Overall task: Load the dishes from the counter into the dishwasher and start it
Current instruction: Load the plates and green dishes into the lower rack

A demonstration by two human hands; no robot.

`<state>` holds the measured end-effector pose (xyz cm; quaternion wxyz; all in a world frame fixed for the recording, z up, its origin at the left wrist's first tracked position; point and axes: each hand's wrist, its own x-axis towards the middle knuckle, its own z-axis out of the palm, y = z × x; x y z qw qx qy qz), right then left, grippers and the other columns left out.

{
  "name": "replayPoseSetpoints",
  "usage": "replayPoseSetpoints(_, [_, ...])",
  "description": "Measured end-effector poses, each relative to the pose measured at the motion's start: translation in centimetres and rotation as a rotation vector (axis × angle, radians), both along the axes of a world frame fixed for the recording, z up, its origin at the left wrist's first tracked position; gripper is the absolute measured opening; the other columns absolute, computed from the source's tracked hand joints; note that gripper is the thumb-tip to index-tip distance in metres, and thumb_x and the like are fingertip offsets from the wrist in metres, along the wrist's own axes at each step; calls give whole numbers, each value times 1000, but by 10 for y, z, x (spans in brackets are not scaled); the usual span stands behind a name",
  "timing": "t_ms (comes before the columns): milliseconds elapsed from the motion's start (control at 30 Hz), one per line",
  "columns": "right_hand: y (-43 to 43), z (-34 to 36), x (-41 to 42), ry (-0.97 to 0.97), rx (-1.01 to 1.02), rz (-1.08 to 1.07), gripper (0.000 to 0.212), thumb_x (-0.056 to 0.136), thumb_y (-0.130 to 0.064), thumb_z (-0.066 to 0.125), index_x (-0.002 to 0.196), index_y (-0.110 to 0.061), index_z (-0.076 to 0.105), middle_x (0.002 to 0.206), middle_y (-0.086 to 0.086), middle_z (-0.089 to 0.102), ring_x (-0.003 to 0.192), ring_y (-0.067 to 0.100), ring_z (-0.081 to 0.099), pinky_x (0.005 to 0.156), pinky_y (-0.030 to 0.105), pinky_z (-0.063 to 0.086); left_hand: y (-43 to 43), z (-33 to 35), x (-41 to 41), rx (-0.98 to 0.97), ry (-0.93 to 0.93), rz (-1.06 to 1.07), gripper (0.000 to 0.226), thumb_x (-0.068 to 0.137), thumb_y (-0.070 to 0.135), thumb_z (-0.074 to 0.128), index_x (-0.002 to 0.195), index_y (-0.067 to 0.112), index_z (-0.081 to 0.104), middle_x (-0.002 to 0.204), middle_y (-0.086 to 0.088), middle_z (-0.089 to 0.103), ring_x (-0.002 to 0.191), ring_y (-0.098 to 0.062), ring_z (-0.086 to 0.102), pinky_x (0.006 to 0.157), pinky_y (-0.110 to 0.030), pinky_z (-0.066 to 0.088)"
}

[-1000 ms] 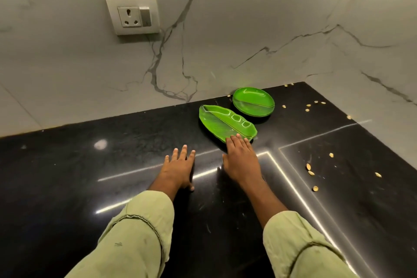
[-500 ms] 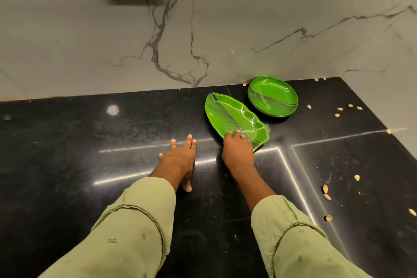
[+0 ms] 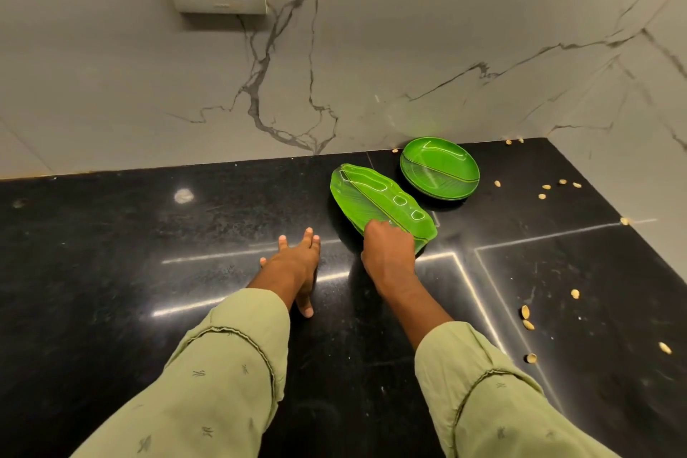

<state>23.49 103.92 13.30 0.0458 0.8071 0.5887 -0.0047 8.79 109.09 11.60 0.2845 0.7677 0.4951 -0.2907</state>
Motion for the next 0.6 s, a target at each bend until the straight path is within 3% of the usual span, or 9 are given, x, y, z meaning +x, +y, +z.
replayPoseSetpoints(200, [-21,4,-3,-29,71,-12,23,91,-6,53,113,-12,49,102,6,70,97,29,69,72,34,51,-1,2,-2,18,-17,-7,143,64,24,92,155,19,-17,160,6,-30,146,-40,-22,116,-66,19])
replayPoseSetpoints(267, [-31,3,-4,-90,110,34,27,86,-5,61,110,-13,52,89,3,71,85,25,72,61,30,49,-1,0,-2,25,-29,-9,143,63,25,93,156,18,-16,161,5,-29,147,-40,-21,116,-66,20])
replayPoseSetpoints(400, [-38,5,-7,-165,149,68,23,66,-9,80,82,-17,65,58,0,64,53,21,68,45,22,35,-7,4,-9,54,-78,-30,134,68,22,90,158,18,-9,163,3,-24,149,-38,-18,115,-68,16])
replayPoseSetpoints(500, [-47,9,-13,-168,130,34,17,63,-12,80,69,-17,65,60,1,66,56,20,68,46,22,40,-21,4,-24,150,-146,-66,125,73,26,87,159,17,-4,165,0,-18,151,-36,-8,117,-66,14])
replayPoseSetpoints(600, [-62,10,-16,-144,202,11,31,38,-1,83,54,-13,60,49,5,58,42,24,60,39,24,42,-40,2,-38,312,-188,-105,117,80,33,82,159,15,-2,166,-4,-13,152,-34,-1,120,-58,12])
